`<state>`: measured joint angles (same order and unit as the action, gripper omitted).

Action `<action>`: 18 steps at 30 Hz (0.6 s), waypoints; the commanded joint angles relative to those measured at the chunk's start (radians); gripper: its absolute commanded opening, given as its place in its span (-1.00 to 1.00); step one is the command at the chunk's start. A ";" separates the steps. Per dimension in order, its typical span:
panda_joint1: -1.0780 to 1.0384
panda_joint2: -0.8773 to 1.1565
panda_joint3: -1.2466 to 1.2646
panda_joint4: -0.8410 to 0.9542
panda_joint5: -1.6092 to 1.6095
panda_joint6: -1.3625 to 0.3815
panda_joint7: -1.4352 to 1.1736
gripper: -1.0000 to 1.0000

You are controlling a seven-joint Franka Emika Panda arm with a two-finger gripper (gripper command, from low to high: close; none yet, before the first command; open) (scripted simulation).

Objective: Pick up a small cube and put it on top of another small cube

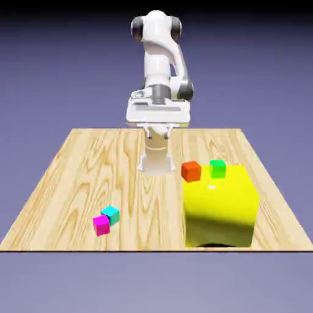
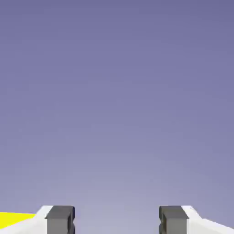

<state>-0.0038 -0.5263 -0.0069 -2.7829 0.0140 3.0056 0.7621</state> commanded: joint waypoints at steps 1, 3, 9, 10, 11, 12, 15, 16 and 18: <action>-0.013 0.036 -0.006 0.023 0.012 -0.026 0.018 0.00; -0.039 0.109 -0.017 0.068 0.035 -0.078 0.053 0.00; -0.118 0.326 -0.051 0.203 0.104 -0.235 0.158 0.00; -0.131 0.362 -0.057 0.225 0.116 -0.261 0.175 0.00; -0.144 0.399 -0.063 0.247 0.128 -0.287 0.193 0.00; -0.157 0.435 -0.068 0.270 0.139 -0.313 0.210 0.00; -0.197 0.544 -0.085 0.337 0.174 -0.391 0.263 0.00; -0.210 0.580 -0.091 0.360 0.186 -0.417 0.280 0.00; -0.236 0.652 -0.103 0.405 0.209 -0.469 0.315 0.00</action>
<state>-0.2413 0.1260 -0.1095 -2.3779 0.2226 2.5366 1.0775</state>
